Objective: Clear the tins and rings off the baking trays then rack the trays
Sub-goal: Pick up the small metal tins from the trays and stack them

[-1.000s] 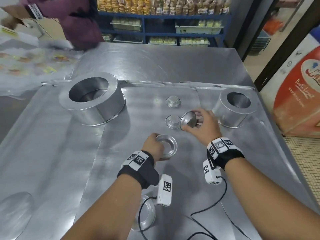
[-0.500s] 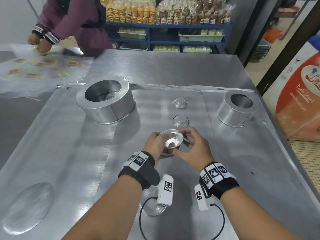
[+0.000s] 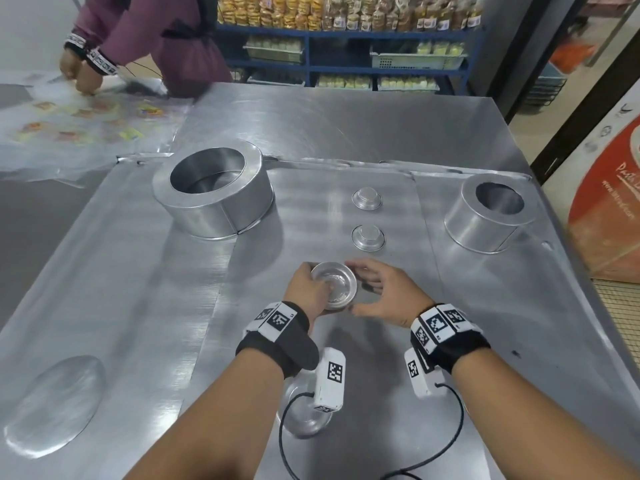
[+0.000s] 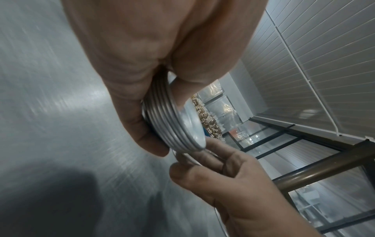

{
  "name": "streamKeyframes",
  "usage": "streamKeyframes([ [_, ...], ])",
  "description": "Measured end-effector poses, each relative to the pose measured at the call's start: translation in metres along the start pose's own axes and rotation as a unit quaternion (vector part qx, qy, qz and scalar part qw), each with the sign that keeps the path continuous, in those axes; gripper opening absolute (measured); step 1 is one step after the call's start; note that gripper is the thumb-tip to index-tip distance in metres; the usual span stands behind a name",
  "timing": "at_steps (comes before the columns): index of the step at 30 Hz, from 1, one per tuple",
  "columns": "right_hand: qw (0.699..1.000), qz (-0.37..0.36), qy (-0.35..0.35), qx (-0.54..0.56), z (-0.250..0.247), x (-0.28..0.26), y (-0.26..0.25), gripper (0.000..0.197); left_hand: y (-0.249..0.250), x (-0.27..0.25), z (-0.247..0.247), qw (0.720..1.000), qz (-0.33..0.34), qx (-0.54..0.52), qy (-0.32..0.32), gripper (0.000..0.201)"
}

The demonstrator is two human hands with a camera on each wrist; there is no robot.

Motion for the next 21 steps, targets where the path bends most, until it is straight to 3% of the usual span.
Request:
streamKeyframes([
  [4, 0.987, 0.016, 0.035, -0.155, -0.016, 0.040, 0.026, 0.070, -0.005, 0.009, -0.002, 1.000, -0.001, 0.011, 0.011, 0.032],
  [10, 0.927, 0.023, 0.160, -0.337, -0.044, 0.097, 0.036, 0.050, -0.010, 0.019, -0.009, 0.999, -0.008, 0.024, 0.023, 0.033],
  [15, 0.895, 0.047, 0.150, -0.418, -0.044, 0.126, 0.034, 0.067, -0.014, 0.023, -0.019, 0.998, -0.007, 0.049, 0.040, 0.028],
  [21, 0.899, 0.088, 0.119, -0.412, -0.040, 0.134, 0.040, 0.064, -0.018, 0.025, -0.031, 0.998, -0.009, 0.048, 0.044, 0.034],
])
Point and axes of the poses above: each hand's wrist, its own x-axis towards the middle knuckle, its own z-axis out of the palm, y = z × x, the point moved 6 cm from there along x, towards the middle knuckle, and after that the axes turned 9 degrees about y, right-handed, at the moved point
